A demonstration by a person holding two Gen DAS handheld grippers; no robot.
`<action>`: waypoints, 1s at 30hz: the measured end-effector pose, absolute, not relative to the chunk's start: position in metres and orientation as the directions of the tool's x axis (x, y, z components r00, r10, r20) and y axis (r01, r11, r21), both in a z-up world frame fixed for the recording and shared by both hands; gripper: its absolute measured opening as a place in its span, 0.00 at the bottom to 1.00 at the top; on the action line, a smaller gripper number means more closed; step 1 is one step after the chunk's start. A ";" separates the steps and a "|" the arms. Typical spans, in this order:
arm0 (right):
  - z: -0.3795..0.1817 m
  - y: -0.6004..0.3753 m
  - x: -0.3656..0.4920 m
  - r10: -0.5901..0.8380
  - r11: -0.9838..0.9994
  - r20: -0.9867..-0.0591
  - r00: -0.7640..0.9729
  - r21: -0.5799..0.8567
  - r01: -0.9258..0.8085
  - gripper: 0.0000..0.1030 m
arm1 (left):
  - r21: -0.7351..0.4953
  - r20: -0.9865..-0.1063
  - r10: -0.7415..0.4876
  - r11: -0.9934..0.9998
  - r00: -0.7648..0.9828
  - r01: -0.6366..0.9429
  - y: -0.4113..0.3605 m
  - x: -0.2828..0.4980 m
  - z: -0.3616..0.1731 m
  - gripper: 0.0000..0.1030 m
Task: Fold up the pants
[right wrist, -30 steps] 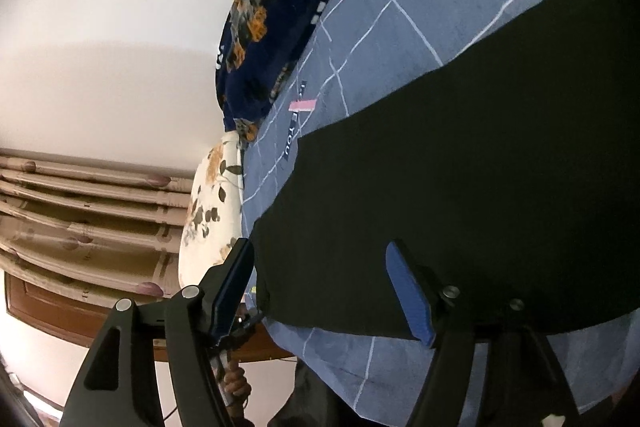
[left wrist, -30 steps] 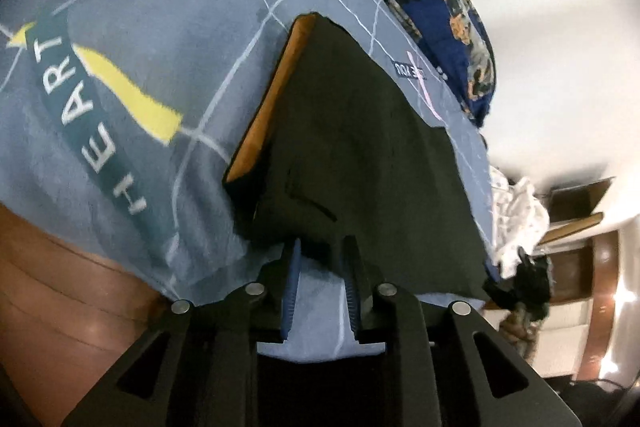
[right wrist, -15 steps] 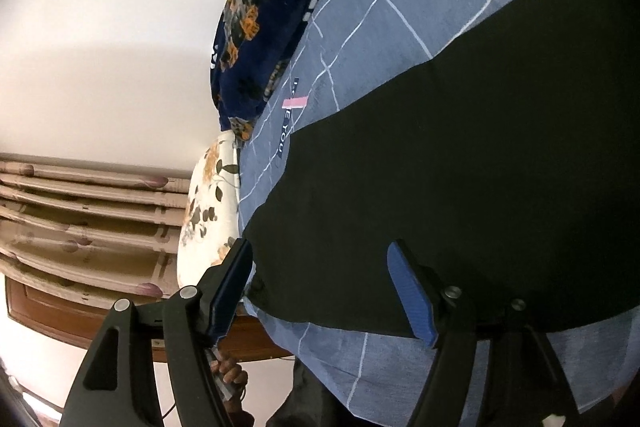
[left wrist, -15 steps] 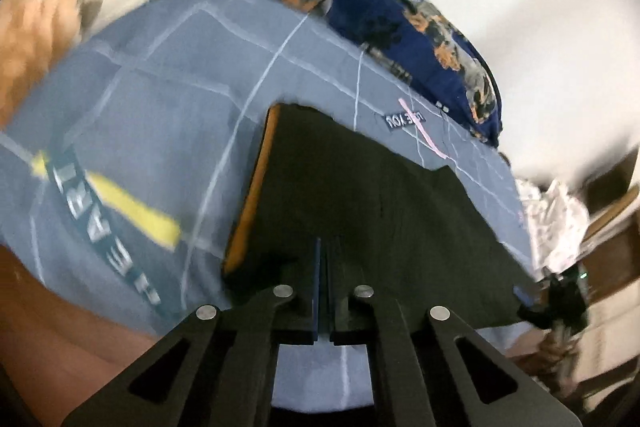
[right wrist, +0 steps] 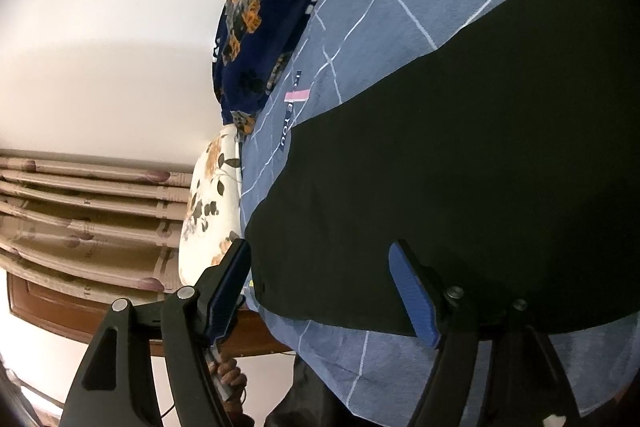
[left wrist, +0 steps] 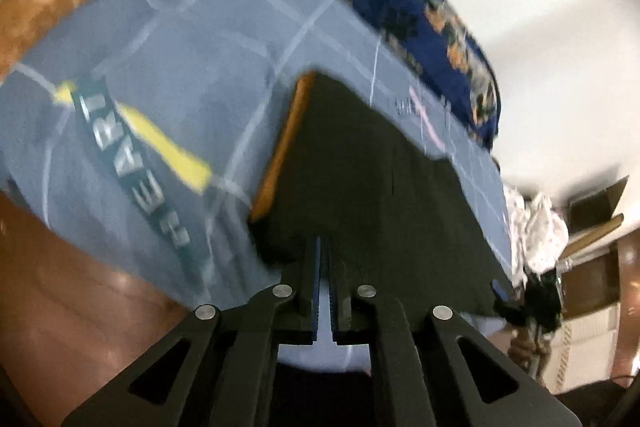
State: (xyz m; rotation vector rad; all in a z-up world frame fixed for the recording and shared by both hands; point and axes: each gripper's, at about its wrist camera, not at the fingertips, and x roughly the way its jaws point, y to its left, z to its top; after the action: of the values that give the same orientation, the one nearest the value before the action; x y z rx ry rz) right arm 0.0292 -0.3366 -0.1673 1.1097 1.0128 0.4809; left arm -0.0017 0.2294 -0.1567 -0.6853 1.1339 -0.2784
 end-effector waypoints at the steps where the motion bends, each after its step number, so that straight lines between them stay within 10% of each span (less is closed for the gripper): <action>1: -0.168 -0.336 0.029 0.761 0.404 -0.423 0.492 0.902 0.150 0.70 | -0.637 -0.738 -0.548 0.758 0.395 -0.138 0.226 -0.002 -0.161 0.05; 19: -0.177 -0.368 0.017 0.724 0.368 -0.413 0.552 0.909 0.197 0.71 | -0.564 -0.723 -0.458 0.824 0.518 -0.058 0.210 0.012 -0.143 0.03; 21: -0.166 -0.405 0.001 0.638 0.381 -0.416 0.648 0.902 0.203 0.71 | -0.506 -0.733 -0.421 0.862 0.535 -0.015 0.198 0.014 -0.127 0.11; 24: -0.155 -0.478 -0.040 0.447 0.374 -0.424 0.788 0.888 0.266 0.71 | -0.485 -0.723 -0.438 0.873 0.534 0.060 0.174 0.027 -0.118 0.60; 30: -0.146 -0.609 -0.151 0.027 0.374 -0.523 0.852 0.795 0.477 0.71 | -0.415 -0.754 -0.401 0.905 0.520 0.097 0.128 0.060 -0.129 0.66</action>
State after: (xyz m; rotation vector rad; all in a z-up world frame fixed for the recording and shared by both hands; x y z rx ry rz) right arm -0.1509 -0.6089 -0.1458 1.1634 0.5000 -0.3041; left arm 0.0603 0.1284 -0.1290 -0.3415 0.9827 -0.3059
